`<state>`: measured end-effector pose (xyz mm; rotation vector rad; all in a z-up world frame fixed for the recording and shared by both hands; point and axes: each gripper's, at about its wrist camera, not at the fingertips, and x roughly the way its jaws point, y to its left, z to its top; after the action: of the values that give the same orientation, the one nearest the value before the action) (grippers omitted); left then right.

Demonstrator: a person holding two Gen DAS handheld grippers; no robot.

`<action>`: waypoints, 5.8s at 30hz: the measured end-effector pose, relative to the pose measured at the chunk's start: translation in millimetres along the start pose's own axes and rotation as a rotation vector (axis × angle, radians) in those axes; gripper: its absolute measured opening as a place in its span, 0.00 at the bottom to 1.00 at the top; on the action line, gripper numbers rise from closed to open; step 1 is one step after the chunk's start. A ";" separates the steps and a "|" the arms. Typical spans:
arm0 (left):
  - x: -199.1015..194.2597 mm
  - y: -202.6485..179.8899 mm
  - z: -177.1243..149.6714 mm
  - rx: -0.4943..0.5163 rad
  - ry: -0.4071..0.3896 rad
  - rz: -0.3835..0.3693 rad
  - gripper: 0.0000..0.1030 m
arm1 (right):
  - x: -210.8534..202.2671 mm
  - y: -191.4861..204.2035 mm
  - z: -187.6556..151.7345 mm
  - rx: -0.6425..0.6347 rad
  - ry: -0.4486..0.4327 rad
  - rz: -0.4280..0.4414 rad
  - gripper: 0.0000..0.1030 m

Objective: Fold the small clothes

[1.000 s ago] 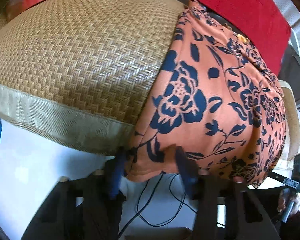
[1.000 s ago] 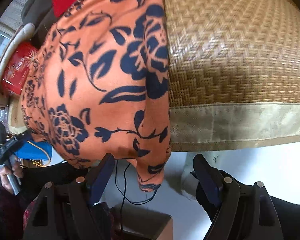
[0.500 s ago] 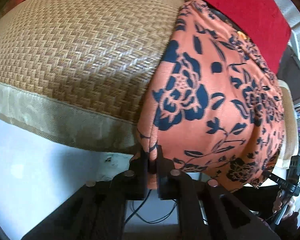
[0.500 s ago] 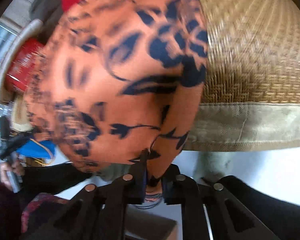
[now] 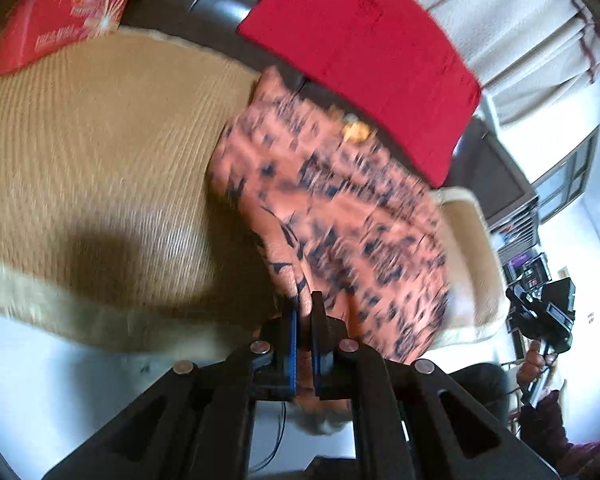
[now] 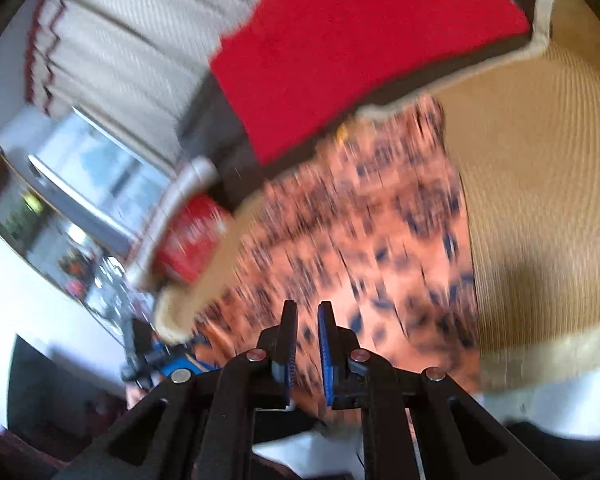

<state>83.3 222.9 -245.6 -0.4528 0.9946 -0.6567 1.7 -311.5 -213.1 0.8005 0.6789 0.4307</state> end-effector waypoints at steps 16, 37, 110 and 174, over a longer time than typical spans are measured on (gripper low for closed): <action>25.2 22.6 -17.9 0.023 0.121 0.109 0.05 | 72.2 -88.5 -82.5 0.006 0.520 -0.469 0.76; 50.3 82.1 -32.2 -0.174 0.217 0.273 0.46 | 114.7 -108.9 -97.5 -0.036 0.538 -0.265 0.39; -5.1 -3.2 125.5 -0.045 -0.065 0.031 0.06 | 32.4 -15.0 -0.6 0.216 0.084 -0.015 0.07; 140.2 19.8 135.8 -0.475 -0.278 0.188 0.15 | 146.3 -115.8 126.6 0.587 -0.201 -0.231 0.20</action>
<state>261.5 148.1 -279.3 -0.8323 0.9095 -0.1742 205.4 -362.7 -295.0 1.2824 0.7070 -0.0721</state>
